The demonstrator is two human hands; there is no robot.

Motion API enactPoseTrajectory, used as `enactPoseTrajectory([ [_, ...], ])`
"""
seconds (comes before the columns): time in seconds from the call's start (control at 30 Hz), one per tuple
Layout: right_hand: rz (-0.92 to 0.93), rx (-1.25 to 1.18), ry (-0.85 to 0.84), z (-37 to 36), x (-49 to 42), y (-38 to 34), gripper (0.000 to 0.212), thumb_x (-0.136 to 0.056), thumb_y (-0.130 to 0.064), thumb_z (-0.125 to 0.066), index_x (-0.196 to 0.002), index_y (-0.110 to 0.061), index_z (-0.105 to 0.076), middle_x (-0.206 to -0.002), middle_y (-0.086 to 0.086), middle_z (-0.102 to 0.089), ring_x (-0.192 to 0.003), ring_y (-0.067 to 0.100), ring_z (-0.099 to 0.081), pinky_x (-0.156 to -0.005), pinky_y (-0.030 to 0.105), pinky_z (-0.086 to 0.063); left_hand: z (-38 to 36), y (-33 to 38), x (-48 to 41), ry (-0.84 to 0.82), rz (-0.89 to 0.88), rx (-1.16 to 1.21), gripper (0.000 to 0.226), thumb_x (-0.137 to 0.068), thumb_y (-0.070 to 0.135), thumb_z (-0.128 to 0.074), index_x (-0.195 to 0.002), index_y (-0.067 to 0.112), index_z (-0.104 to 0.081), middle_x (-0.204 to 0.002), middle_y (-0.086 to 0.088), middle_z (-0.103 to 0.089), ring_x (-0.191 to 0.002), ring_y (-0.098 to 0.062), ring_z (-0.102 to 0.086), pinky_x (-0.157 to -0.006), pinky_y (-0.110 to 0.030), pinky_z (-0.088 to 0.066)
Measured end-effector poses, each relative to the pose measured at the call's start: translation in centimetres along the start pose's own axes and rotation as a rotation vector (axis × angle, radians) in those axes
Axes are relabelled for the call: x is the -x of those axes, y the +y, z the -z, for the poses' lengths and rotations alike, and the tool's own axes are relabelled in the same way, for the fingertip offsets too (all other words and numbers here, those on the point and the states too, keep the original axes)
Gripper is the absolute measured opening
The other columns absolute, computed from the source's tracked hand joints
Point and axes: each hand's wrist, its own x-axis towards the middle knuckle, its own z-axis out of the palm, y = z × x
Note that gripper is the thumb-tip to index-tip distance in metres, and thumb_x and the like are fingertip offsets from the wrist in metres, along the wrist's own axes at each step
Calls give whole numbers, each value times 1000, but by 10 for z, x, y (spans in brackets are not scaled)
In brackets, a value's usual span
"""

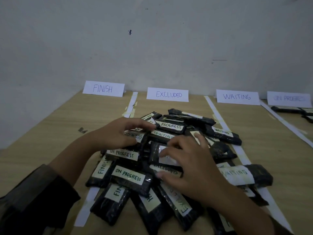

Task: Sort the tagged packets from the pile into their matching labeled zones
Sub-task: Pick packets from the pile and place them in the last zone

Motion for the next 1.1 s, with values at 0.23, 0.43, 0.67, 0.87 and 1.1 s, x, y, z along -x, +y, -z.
enactPoseTrajectory([
  [0.23, 48, 136, -143, -23, -4, -28, 58, -64, -82, -44, -88, -37, -72, -127, -2, -55, -123, 22, -48, -106, 62, -5, -7, -2, 2, 51, -59, -68, 56, -80, -11, -56, -113, 33, -66, -120, 17, -60, -115, 7, -51, -89, -9, -43],
  [0.43, -39, 35, -85, -14, -6, -20, 40, -60, -67, -61, -86, -37, -56, -107, -16, -56, -113, 9, -50, -113, 57, 4, -10, -2, 0, 105, -88, 20, 31, -83, -2, -65, -99, 23, -75, -102, 9, -73, -103, -3, -64, -90, -12, -45],
  [0.67, -160, -290, 79, 2, -14, -1, 24, -66, -46, -77, -82, -43, -59, -71, -21, -62, -91, -8, -54, -116, 32, 12, -14, 3, -7, 85, -66, 60, 21, -86, 30, -62, -101, 22, -74, -87, 5, -75, -89, -7, -68, -83, -20, -51],
  [0.87, -260, -380, 82, 10, -23, 16, 24, -69, -40, -79, -77, -50, -58, -69, -11, -65, -78, -5, -60, -118, 37, 3, -12, 8, -9, 70, -20, 44, 28, -69, 44, -77, -86, 23, -76, -92, 5, -73, -93, -6, -66, -88, -21, -45],
  [1.1, -110, -223, 160, 10, -23, 30, 48, -68, -60, -64, -113, -45, -56, -112, -27, -55, -109, -9, -48, -117, 45, -3, -20, 23, -24, 198, 57, 8, 14, -75, 39, -73, -71, 26, -72, -71, 10, -70, -68, 1, -62, -71, -22, -46],
])
